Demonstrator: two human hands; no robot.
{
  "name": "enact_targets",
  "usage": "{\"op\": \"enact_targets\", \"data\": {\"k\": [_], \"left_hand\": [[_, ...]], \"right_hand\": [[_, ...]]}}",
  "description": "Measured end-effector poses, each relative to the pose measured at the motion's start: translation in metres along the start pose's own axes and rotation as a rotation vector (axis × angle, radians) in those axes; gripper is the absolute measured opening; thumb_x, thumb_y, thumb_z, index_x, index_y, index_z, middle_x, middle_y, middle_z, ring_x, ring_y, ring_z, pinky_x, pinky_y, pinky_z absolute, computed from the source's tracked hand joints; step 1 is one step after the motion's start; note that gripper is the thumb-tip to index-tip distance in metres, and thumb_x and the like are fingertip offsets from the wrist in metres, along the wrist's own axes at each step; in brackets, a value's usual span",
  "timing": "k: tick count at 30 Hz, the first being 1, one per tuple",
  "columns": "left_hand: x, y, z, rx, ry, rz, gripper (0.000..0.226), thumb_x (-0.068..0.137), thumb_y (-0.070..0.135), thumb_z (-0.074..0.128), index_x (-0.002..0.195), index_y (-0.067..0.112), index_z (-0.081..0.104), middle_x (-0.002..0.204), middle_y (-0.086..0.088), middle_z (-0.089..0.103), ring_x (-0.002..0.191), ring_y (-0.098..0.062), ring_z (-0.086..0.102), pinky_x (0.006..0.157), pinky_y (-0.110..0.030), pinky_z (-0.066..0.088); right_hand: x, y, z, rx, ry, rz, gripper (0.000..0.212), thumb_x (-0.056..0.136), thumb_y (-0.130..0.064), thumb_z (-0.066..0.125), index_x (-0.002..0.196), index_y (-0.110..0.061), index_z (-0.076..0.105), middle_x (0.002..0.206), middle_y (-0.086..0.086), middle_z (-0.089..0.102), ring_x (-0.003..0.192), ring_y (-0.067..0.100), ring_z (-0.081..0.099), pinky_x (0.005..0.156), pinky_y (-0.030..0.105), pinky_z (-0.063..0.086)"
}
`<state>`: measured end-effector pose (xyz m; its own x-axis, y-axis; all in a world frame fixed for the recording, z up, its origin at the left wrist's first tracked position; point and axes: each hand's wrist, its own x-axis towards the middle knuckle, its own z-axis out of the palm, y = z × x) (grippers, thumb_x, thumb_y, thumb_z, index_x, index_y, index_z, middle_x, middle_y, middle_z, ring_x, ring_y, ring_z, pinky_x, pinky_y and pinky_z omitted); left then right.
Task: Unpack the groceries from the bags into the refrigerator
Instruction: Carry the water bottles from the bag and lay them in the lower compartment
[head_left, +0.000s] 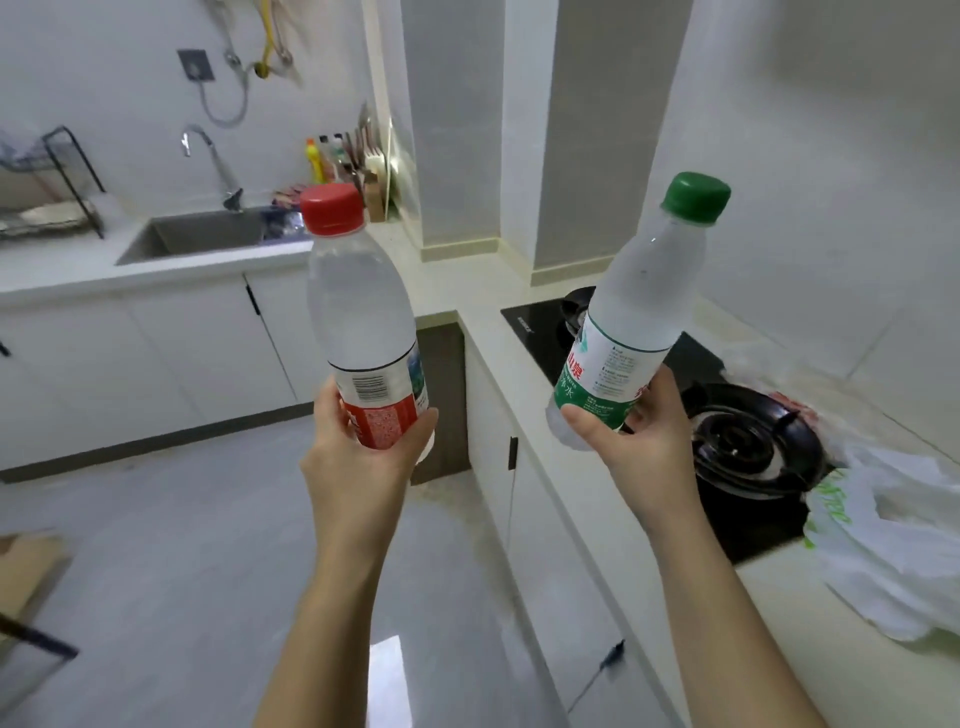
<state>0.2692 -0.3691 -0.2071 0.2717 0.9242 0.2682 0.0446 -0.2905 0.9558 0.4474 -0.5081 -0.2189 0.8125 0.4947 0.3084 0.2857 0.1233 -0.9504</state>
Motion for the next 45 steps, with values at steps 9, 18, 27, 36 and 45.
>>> {"op": "enact_targets", "data": {"k": [9, 18, 27, 36, 45], "left_hand": [[0.043, -0.018, -0.11, 0.055, 0.213, -0.032, 0.062, 0.071, 0.027, 0.084, 0.124, 0.026, 0.053, 0.101, 0.021, 0.062, 0.091, 0.004, 0.061, 0.067, -0.008, 0.043], [0.05, -0.034, -0.202, 0.12, 0.363, 0.009, 0.057, 0.071, 0.024, 0.084, 0.12, 0.027, 0.054, 0.101, 0.02, 0.062, 0.09, 0.008, 0.06, 0.064, -0.001, 0.044], [0.02, -0.033, -0.274, 0.18, 0.65, -0.042, 0.057, 0.071, 0.028, 0.084, 0.117, 0.032, 0.052, 0.103, 0.02, 0.06, 0.089, 0.014, 0.056, 0.068, -0.004, 0.043], [-0.023, -0.012, -0.288, 0.217, 0.966, -0.085, 0.054, 0.072, 0.028, 0.083, 0.116, 0.035, 0.053, 0.1, 0.026, 0.062, 0.09, 0.016, 0.057, 0.065, -0.002, 0.041], [-0.051, 0.015, -0.245, 0.361, 1.308, -0.061, 0.057, 0.071, 0.025, 0.085, 0.12, 0.028, 0.056, 0.105, 0.02, 0.065, 0.094, 0.01, 0.06, 0.067, 0.002, 0.043]], "right_hand": [[-0.01, -0.022, 0.122, -0.003, -0.179, 0.005, 0.076, 0.072, -0.019, 0.086, 0.135, -0.032, 0.046, 0.129, -0.014, 0.059, 0.12, 0.005, 0.055, 0.082, 0.01, 0.05], [-0.033, -0.042, 0.216, 0.006, -0.329, -0.044, 0.073, 0.072, -0.015, 0.085, 0.132, -0.03, 0.046, 0.118, -0.025, 0.057, 0.11, -0.008, 0.054, 0.082, 0.009, 0.051], [-0.058, -0.055, 0.294, 0.049, -0.593, -0.103, 0.068, 0.072, -0.01, 0.083, 0.126, -0.029, 0.047, 0.115, -0.021, 0.058, 0.113, 0.003, 0.058, 0.087, 0.018, 0.055], [-0.071, -0.062, 0.346, 0.185, -0.941, -0.061, 0.065, 0.071, -0.017, 0.086, 0.125, -0.032, 0.051, 0.12, -0.011, 0.064, 0.115, 0.012, 0.061, 0.089, 0.025, 0.054], [-0.055, -0.073, 0.362, 0.382, -1.284, -0.167, 0.066, 0.07, -0.025, 0.087, 0.125, -0.038, 0.053, 0.112, -0.02, 0.067, 0.106, -0.003, 0.062, 0.082, 0.012, 0.05]]}}
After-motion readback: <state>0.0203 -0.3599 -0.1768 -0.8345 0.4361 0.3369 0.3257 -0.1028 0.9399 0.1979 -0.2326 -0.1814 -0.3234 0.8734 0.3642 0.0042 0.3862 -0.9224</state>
